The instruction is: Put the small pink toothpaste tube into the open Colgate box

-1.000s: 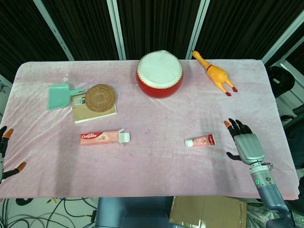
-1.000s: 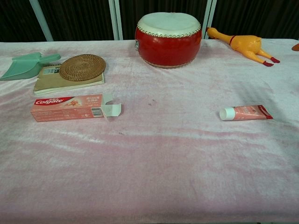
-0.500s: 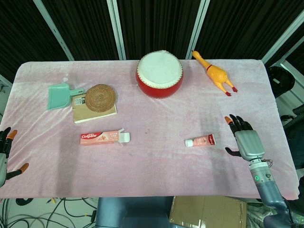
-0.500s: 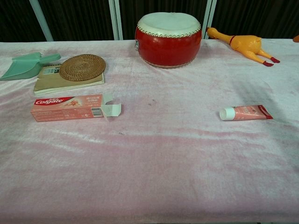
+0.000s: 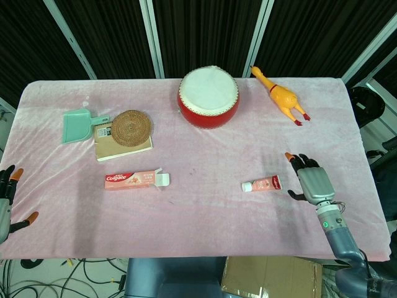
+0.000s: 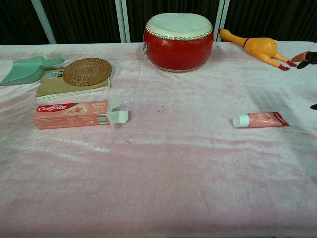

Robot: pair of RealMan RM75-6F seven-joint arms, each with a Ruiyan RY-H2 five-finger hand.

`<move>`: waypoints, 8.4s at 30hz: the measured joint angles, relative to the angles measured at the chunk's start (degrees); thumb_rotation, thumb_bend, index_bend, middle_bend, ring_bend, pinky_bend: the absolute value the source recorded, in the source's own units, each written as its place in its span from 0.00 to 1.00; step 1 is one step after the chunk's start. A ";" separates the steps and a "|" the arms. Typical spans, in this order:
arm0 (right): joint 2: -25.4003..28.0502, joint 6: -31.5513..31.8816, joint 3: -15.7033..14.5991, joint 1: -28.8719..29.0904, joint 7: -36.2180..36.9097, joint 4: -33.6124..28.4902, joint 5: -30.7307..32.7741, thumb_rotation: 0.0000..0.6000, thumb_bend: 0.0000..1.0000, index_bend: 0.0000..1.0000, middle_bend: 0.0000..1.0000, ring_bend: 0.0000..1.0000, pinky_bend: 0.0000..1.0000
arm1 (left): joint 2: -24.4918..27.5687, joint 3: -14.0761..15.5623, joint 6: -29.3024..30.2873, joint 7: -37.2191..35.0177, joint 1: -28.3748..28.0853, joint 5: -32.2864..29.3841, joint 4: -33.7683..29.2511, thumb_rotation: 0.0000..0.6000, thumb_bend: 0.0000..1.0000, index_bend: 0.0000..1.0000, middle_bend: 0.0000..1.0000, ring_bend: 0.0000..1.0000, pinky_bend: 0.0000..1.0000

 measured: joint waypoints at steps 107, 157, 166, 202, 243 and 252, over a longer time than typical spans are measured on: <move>-4.86 -0.63 -1.09 5.19 8.56 6.27 -4.76 1.00 0.40 0.66 0.59 0.52 0.56 | -22.09 -8.31 -28.54 36.09 -33.97 -45.26 0.35 1.00 0.31 0.29 0.22 0.15 0.29; 6.70 6.28 4.66 13.22 -12.57 -2.47 -16.59 1.00 0.41 0.67 0.59 0.52 0.56 | -38.10 -13.78 -28.70 1.22 -40.02 -19.47 13.44 1.00 0.46 0.42 0.34 0.26 0.40; 7.89 5.74 4.11 14.85 -15.52 -3.74 -19.14 1.00 0.41 0.67 0.59 0.52 0.56 | -40.28 -15.86 -27.07 -0.80 -40.64 -20.03 13.33 1.00 0.46 0.41 0.34 0.26 0.40; 8.91 4.31 2.13 17.89 -19.23 -3.63 -24.16 1.00 0.41 0.67 0.59 0.52 0.56 | -40.25 -16.13 -27.84 3.82 -41.88 -23.68 9.29 1.00 0.46 0.41 0.33 0.25 0.40; 8.73 4.75 -0.64 19.40 -22.04 -1.77 -31.34 1.00 0.42 0.67 0.59 0.53 0.56 | -40.62 -16.78 -27.25 5.74 -42.01 -28.97 4.93 1.00 0.46 0.41 0.33 0.25 0.39; 7.83 6.07 -0.61 19.43 -21.76 -0.58 -32.46 1.00 0.42 0.67 0.59 0.53 0.56 | -40.99 -17.35 -27.27 6.84 -42.76 -30.23 4.28 1.00 0.46 0.41 0.33 0.25 0.39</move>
